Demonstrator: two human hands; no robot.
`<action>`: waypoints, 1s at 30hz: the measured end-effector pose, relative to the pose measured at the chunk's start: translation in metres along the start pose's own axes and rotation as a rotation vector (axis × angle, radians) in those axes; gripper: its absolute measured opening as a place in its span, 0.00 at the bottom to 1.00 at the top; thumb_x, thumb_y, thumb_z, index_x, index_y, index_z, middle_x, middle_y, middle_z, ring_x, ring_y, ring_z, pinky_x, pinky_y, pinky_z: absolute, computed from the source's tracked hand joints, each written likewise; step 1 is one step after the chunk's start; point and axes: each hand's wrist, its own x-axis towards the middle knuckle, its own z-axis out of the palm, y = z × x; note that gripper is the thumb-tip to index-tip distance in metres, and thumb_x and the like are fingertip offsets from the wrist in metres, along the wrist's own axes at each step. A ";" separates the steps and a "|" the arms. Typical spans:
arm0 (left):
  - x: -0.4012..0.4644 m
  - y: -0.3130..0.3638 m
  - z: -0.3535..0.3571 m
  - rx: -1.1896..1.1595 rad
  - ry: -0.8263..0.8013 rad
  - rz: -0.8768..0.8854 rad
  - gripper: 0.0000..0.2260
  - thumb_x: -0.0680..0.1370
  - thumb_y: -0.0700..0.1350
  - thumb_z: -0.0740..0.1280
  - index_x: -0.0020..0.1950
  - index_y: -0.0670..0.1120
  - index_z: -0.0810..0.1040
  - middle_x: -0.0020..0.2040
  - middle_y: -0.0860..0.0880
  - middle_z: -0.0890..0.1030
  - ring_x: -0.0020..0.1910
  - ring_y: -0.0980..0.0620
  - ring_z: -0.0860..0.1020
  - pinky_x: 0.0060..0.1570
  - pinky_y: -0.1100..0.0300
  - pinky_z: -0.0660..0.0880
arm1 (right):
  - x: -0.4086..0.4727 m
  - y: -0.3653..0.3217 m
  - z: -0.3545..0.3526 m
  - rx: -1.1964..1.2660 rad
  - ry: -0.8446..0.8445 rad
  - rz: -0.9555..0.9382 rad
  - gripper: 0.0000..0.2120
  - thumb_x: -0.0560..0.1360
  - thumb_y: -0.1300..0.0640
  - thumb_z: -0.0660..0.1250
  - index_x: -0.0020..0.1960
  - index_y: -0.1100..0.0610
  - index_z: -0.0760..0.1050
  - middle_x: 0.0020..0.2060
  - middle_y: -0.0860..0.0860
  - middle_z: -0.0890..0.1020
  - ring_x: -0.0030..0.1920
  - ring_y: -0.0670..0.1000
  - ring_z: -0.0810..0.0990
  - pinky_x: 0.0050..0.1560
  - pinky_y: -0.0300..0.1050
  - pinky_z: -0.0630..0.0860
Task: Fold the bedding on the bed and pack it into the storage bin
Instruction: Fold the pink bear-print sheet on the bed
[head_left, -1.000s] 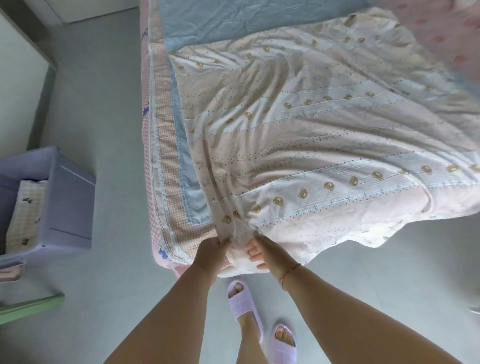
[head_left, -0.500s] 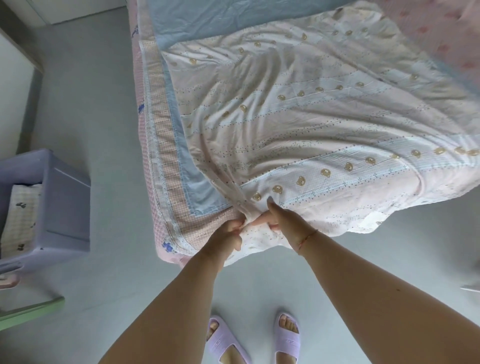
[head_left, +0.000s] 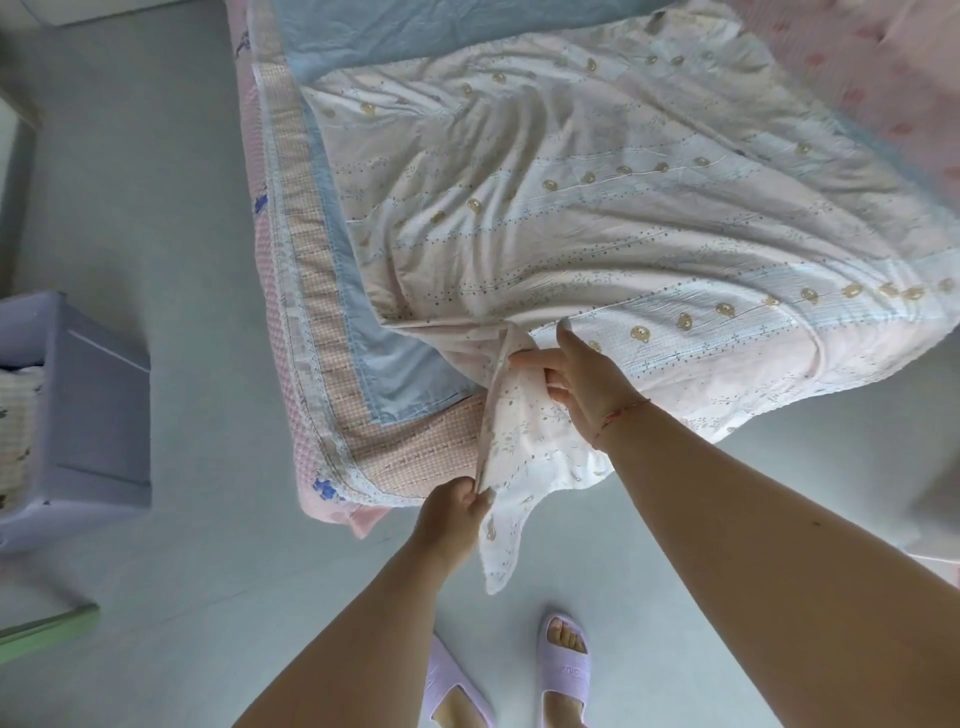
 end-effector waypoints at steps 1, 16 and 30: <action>-0.002 0.001 0.001 -0.014 0.050 0.026 0.15 0.80 0.49 0.64 0.38 0.41 0.73 0.34 0.46 0.76 0.36 0.47 0.73 0.33 0.62 0.66 | 0.000 0.000 0.001 -0.013 0.000 0.009 0.30 0.80 0.37 0.47 0.57 0.55 0.81 0.64 0.54 0.76 0.64 0.53 0.73 0.71 0.51 0.63; -0.008 0.098 -0.025 -0.795 -0.027 -0.134 0.08 0.80 0.33 0.62 0.53 0.39 0.80 0.45 0.42 0.84 0.41 0.51 0.84 0.41 0.57 0.82 | -0.037 0.042 -0.013 -0.030 0.342 0.256 0.24 0.83 0.50 0.48 0.70 0.64 0.68 0.61 0.61 0.75 0.59 0.57 0.74 0.49 0.44 0.74; -0.015 0.116 -0.041 -0.260 -0.149 0.148 0.08 0.74 0.45 0.71 0.36 0.44 0.82 0.31 0.51 0.80 0.30 0.56 0.76 0.36 0.62 0.72 | -0.045 -0.024 -0.005 -0.401 0.253 -0.179 0.23 0.83 0.47 0.48 0.53 0.58 0.79 0.49 0.49 0.77 0.51 0.50 0.75 0.57 0.49 0.70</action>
